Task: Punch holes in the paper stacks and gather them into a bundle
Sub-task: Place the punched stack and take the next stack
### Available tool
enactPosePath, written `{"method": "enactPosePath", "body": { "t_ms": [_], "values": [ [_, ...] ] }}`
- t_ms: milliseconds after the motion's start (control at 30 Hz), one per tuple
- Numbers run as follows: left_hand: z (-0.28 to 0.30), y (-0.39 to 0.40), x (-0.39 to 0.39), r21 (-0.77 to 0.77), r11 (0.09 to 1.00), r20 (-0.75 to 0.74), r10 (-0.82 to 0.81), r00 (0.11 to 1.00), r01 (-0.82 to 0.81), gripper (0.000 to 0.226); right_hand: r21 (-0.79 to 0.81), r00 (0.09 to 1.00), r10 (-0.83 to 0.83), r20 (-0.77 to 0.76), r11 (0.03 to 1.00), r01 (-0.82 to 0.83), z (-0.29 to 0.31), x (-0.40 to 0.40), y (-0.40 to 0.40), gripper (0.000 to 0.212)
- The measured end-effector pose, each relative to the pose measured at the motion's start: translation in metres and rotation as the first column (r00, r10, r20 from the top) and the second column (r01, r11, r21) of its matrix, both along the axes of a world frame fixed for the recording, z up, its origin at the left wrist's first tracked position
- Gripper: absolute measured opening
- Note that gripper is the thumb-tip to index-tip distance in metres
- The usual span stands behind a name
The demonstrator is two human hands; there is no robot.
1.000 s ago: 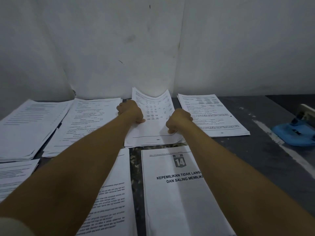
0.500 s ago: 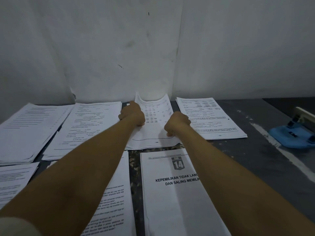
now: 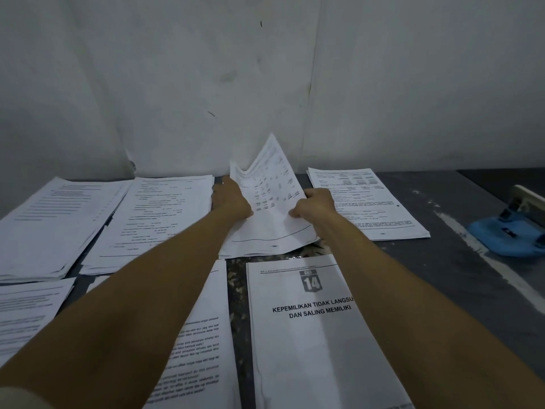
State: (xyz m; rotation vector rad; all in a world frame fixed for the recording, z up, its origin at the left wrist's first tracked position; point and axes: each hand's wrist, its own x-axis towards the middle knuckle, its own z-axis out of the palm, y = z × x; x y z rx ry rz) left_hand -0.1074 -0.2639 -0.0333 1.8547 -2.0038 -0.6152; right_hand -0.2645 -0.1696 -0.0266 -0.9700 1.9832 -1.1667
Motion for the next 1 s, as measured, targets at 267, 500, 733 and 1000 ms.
{"method": "enactPosePath", "body": {
  "t_ms": [267, 500, 733, 1000],
  "values": [
    [0.012, 0.003, 0.021, -0.021, 0.976, -0.744, 0.131, 0.655, -0.219, 0.084, -0.235, 0.972, 0.010, 0.237, 0.971, 0.047, 0.013, -0.012, 0.019, 0.035],
    [0.071, 0.005, 0.028, -0.260, 0.965, -0.838, -0.202, 0.507, -0.045, 0.023, -0.300, 0.979, 0.032, 0.203, 0.953, 0.031, 0.051, -0.019, 0.021, 0.041],
    [0.105, 0.017, 0.035, -0.430, 0.902, -0.771, -0.343, 0.536, -0.041, 0.024, -0.422, 0.994, 0.022, 0.110, 0.906, 0.027, 0.090, -0.014, 0.015, 0.031],
    [0.080, 0.032, 0.039, -0.369, 0.929, -0.772, -0.329, 0.544, 0.037, 0.020, -0.446, 0.984, -0.001, 0.179, 0.891, 0.082, 0.070, -0.010, 0.019, 0.024]
  ]
}}
